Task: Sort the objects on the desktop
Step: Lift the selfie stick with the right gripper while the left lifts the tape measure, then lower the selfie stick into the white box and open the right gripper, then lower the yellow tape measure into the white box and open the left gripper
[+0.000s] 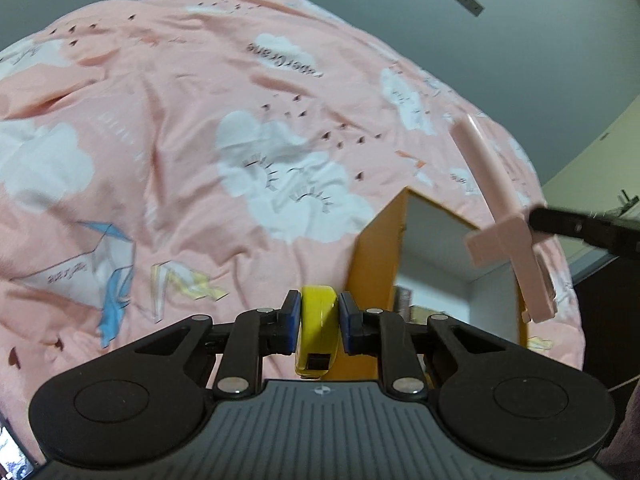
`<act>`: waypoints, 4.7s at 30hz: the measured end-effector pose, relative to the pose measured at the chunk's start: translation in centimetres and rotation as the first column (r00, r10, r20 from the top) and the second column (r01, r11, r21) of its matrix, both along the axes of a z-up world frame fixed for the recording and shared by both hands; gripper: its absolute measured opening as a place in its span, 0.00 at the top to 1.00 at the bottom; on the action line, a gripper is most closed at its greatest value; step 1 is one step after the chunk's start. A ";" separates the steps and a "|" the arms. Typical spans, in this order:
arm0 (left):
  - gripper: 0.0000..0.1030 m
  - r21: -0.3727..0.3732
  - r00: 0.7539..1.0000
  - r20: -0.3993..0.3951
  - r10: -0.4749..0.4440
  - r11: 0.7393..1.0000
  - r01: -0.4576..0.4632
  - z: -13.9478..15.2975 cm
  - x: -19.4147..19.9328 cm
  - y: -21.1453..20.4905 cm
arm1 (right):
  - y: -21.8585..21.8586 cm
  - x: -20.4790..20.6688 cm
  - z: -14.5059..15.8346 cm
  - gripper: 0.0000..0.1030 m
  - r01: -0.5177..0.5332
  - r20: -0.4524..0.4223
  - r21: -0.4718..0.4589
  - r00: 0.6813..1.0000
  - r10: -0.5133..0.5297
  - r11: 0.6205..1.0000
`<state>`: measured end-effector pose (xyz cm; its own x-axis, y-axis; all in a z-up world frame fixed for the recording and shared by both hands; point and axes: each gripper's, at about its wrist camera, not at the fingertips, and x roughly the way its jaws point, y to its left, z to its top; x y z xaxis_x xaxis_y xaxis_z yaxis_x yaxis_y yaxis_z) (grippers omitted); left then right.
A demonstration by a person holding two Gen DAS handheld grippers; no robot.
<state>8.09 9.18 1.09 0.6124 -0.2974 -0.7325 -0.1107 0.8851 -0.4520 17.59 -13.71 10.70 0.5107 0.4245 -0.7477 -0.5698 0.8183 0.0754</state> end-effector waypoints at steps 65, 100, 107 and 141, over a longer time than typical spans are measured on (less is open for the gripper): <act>0.78 -0.014 0.983 0.014 -0.183 0.983 0.183 1.5 5.5 -8.1 | 0.5 8.7 -14.2 0.98 -0.543 -0.128 -0.612 0.786 0.605 0.576; 0.78 -0.005 0.906 -0.088 -0.414 0.910 0.415 -3.9 9.7 -20.6 | -13.6 -3.4 -10.2 0.93 0.295 0.112 -0.016 0.950 -0.292 0.955; 0.78 0.179 0.915 -0.117 -0.386 0.898 0.401 -4.8 9.0 -23.3 | -12.9 -4.2 -10.9 0.93 0.324 0.166 -0.022 0.934 -0.316 0.946; 0.52 0.274 0.893 0.089 -0.441 0.873 0.403 1.4 2.3 -21.3 | -10.5 -9.2 -9.2 0.73 0.484 0.167 -0.011 0.864 -0.475 0.875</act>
